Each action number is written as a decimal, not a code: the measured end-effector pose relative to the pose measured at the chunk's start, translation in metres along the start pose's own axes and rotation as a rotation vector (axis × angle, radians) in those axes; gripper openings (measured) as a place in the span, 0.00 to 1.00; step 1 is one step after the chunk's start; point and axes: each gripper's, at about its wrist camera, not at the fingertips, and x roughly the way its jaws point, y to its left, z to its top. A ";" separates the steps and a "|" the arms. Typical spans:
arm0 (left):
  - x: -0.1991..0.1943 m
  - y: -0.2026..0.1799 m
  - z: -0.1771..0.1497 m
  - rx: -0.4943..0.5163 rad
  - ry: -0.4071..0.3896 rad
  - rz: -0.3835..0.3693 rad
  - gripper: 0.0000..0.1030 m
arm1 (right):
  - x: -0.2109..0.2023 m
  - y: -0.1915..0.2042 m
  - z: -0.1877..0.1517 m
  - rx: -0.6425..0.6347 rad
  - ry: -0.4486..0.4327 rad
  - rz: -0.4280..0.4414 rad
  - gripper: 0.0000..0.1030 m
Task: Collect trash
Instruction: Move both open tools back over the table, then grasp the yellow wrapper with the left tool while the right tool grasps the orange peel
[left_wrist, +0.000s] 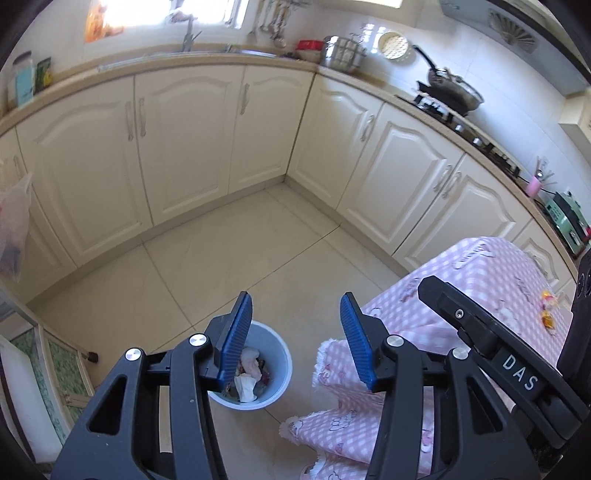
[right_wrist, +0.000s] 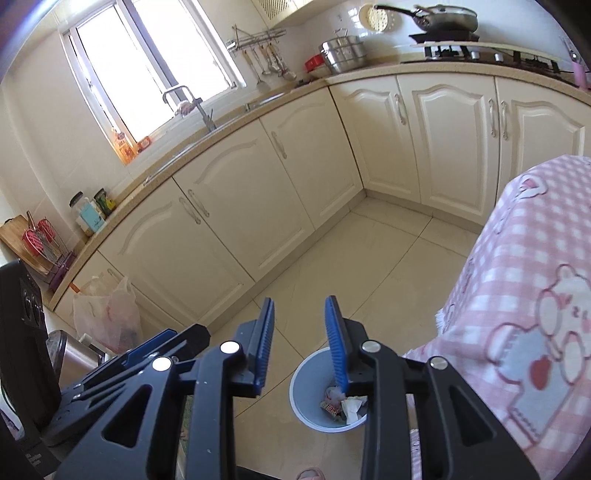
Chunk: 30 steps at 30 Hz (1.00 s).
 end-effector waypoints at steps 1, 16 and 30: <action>-0.007 -0.008 -0.001 0.012 -0.010 -0.006 0.46 | -0.007 -0.002 0.001 0.001 -0.010 -0.002 0.29; -0.037 -0.165 -0.031 0.267 -0.030 -0.195 0.57 | -0.175 -0.131 -0.004 0.101 -0.247 -0.213 0.36; -0.013 -0.323 -0.060 0.498 0.025 -0.365 0.57 | -0.262 -0.287 -0.020 0.325 -0.327 -0.427 0.36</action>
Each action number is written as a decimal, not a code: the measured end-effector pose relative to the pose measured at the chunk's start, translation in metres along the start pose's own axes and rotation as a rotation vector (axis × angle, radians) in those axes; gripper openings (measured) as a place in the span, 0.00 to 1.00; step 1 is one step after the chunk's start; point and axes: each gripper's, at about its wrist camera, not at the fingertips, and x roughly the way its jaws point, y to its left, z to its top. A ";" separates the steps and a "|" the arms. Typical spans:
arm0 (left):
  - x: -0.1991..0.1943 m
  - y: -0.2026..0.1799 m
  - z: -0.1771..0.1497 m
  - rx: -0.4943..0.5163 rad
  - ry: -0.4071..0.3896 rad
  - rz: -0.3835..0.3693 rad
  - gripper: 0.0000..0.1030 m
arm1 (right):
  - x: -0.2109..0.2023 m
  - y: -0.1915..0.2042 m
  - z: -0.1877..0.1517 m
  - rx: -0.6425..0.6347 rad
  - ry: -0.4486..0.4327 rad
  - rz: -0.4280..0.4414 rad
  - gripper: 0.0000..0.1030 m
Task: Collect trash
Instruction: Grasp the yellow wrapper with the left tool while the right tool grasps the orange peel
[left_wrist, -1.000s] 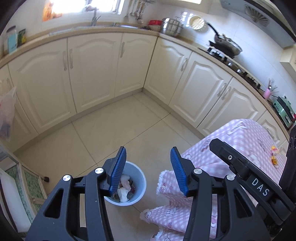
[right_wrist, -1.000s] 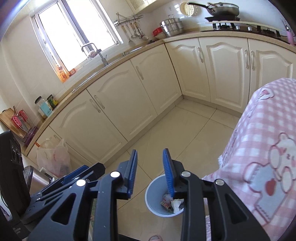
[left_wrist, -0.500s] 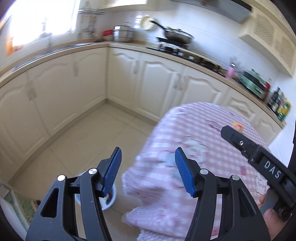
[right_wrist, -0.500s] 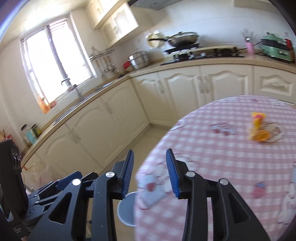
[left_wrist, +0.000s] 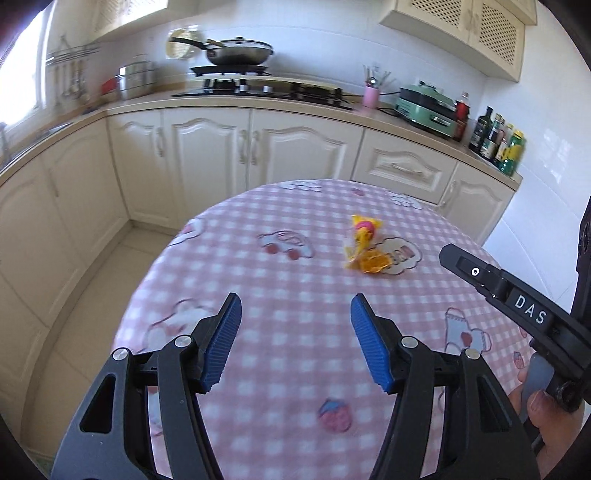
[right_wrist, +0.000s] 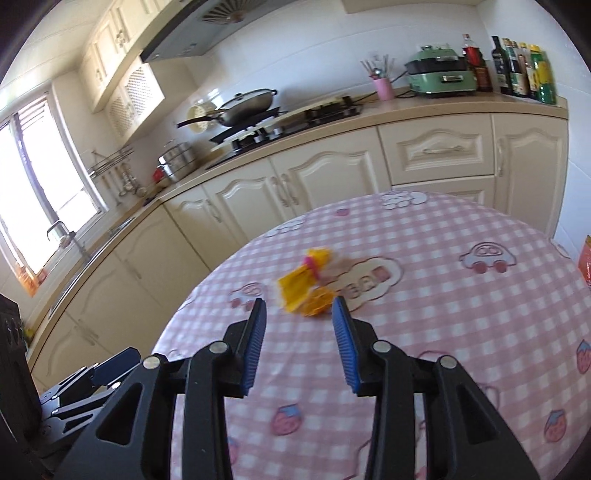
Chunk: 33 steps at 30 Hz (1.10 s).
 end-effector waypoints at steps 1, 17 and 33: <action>0.009 -0.006 0.004 0.007 0.005 -0.014 0.57 | 0.002 -0.004 0.002 0.004 0.001 -0.006 0.36; 0.112 -0.036 0.041 0.043 0.060 -0.093 0.57 | 0.073 -0.048 0.023 0.074 0.046 -0.046 0.40; 0.100 0.007 0.041 -0.053 0.031 -0.105 0.07 | 0.101 -0.022 0.015 0.008 0.143 -0.055 0.42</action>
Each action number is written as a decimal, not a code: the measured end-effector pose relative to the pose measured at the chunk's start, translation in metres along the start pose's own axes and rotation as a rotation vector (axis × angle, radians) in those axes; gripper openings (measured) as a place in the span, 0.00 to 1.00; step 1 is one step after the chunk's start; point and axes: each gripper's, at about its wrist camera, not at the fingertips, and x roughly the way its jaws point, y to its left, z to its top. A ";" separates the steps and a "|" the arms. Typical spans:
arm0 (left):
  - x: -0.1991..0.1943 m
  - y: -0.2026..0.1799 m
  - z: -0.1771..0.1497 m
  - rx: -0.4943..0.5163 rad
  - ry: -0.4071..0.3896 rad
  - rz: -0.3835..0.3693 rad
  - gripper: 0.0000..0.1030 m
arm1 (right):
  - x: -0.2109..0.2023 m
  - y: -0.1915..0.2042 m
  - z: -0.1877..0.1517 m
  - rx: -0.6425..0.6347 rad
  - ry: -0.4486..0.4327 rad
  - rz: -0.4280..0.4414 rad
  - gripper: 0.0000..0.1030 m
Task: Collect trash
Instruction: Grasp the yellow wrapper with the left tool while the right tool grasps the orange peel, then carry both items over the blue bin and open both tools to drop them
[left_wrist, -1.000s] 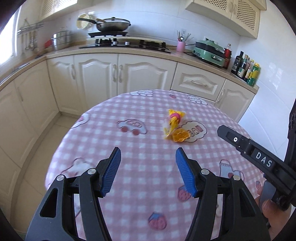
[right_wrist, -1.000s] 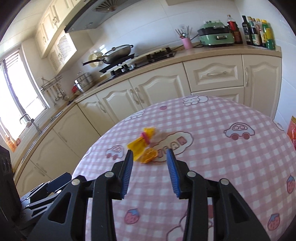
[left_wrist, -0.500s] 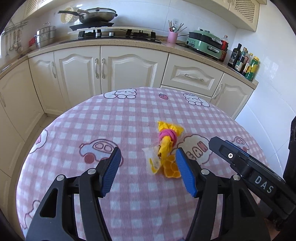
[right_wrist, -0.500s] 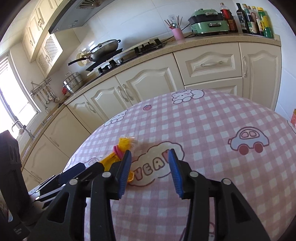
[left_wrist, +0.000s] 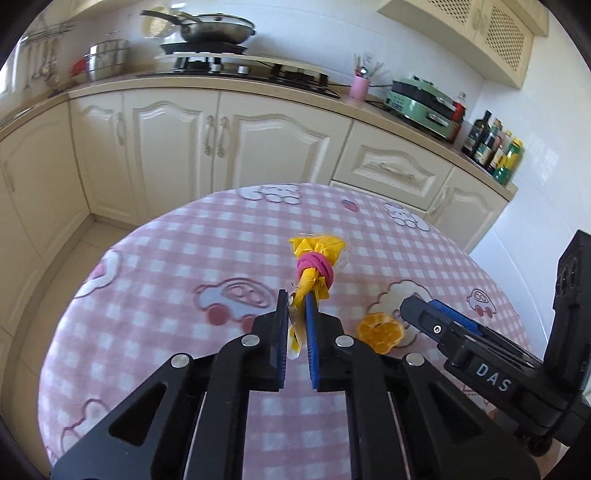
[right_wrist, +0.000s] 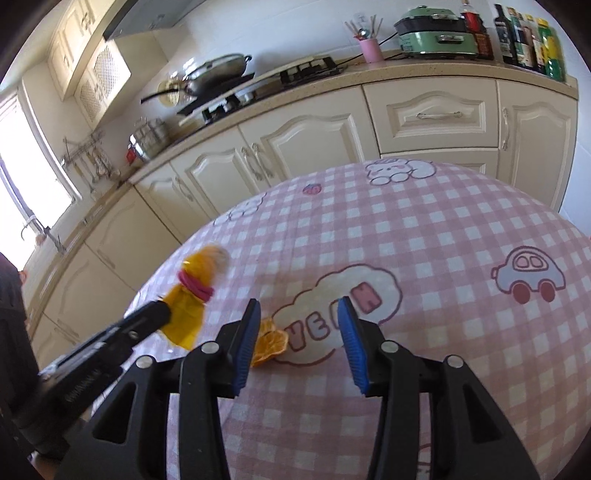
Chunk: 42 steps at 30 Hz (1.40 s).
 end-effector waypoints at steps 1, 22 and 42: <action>-0.003 0.005 -0.001 -0.009 -0.004 0.004 0.07 | 0.005 0.006 -0.002 -0.018 0.023 -0.018 0.42; -0.122 0.104 -0.039 -0.147 -0.119 0.121 0.07 | -0.014 0.143 -0.045 -0.244 0.039 0.090 0.09; -0.232 0.239 -0.117 -0.368 -0.170 0.356 0.07 | -0.034 0.355 -0.151 -0.513 0.131 0.345 0.09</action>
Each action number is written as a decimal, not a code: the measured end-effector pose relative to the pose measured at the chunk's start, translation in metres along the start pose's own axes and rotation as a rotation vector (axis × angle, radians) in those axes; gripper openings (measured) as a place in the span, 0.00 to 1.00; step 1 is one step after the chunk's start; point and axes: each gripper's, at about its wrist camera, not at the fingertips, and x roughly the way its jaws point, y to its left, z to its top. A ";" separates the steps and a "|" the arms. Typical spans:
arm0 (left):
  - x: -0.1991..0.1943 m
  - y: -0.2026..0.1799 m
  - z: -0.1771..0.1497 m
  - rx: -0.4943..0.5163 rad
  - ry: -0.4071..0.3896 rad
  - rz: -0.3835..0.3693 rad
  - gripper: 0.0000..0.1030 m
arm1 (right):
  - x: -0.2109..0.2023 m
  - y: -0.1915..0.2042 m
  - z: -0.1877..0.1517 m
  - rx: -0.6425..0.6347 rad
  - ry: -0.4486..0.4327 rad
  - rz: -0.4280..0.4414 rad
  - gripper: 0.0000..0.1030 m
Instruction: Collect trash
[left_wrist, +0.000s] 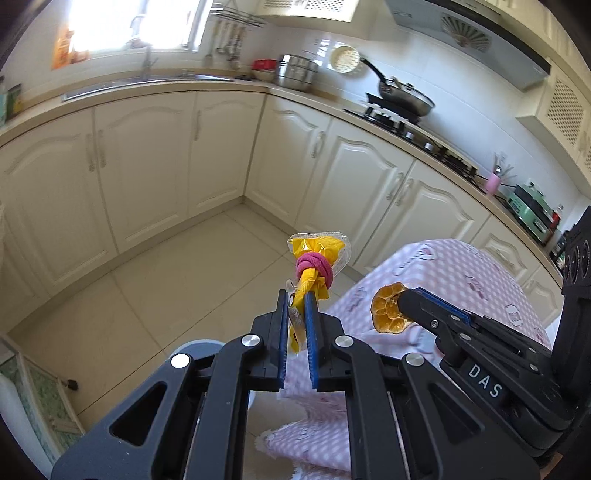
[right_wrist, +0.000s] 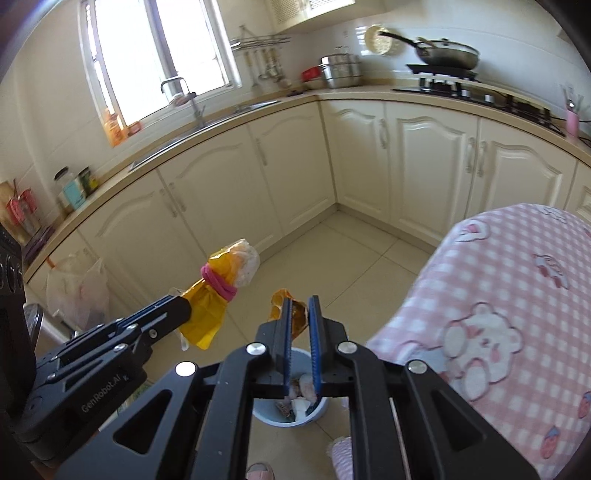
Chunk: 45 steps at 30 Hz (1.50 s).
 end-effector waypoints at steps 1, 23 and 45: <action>-0.001 0.008 -0.001 -0.008 0.000 0.012 0.07 | 0.005 0.008 -0.001 -0.009 0.010 0.011 0.09; 0.053 0.089 -0.026 -0.106 0.134 0.129 0.09 | 0.102 0.054 -0.033 -0.015 0.170 0.090 0.09; 0.070 0.107 -0.032 -0.151 0.170 0.170 0.58 | 0.132 0.045 -0.040 0.012 0.207 0.094 0.09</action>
